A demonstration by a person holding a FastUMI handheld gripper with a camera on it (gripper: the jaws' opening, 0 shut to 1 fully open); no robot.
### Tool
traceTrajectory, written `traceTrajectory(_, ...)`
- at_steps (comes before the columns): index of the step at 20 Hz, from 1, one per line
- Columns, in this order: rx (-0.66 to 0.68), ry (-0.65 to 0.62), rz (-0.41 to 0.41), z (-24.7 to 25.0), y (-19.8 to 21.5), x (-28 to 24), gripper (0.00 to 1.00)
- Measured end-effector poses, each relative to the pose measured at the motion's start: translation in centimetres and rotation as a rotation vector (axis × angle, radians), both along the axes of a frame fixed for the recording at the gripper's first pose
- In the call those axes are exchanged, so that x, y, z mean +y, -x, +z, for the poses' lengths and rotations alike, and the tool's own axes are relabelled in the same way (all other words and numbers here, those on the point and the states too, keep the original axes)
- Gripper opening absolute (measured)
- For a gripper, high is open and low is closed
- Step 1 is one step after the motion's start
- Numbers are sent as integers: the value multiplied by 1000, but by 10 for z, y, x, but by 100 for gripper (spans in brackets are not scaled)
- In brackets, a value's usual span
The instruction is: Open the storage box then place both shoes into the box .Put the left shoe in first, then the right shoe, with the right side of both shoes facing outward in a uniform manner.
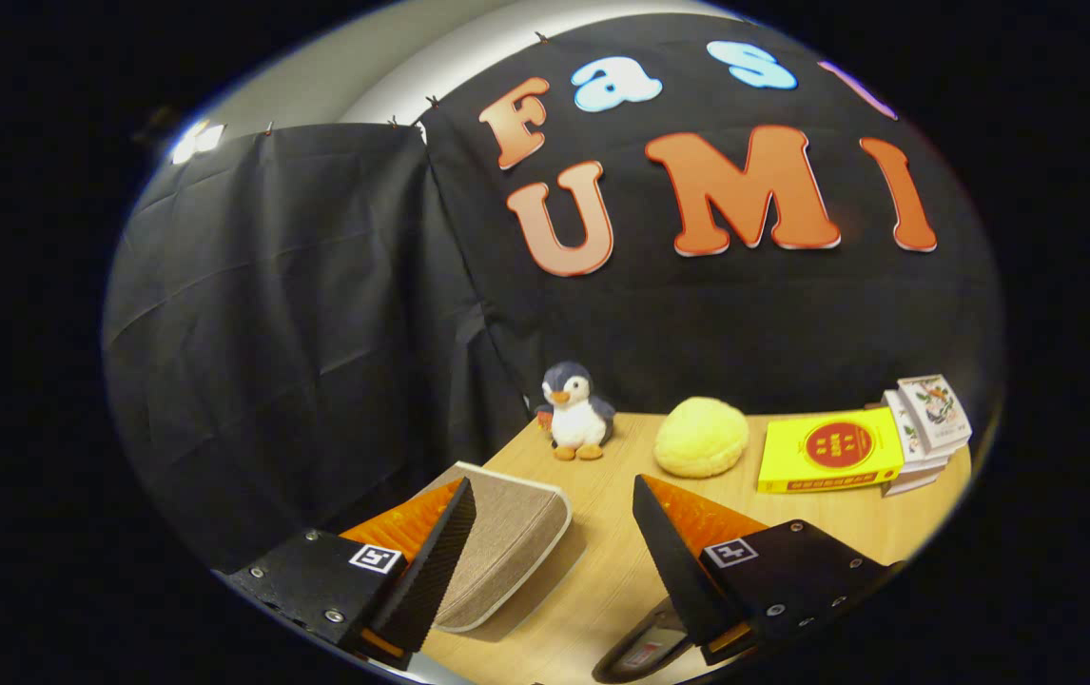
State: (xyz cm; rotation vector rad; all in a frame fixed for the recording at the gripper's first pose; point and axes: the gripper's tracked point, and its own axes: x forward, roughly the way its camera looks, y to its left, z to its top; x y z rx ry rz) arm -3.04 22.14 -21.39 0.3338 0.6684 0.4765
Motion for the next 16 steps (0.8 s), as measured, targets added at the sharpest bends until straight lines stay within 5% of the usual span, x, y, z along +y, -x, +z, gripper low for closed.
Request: traceTrajectory(16, 510, -218, 153, -112, 61, 93, 98)
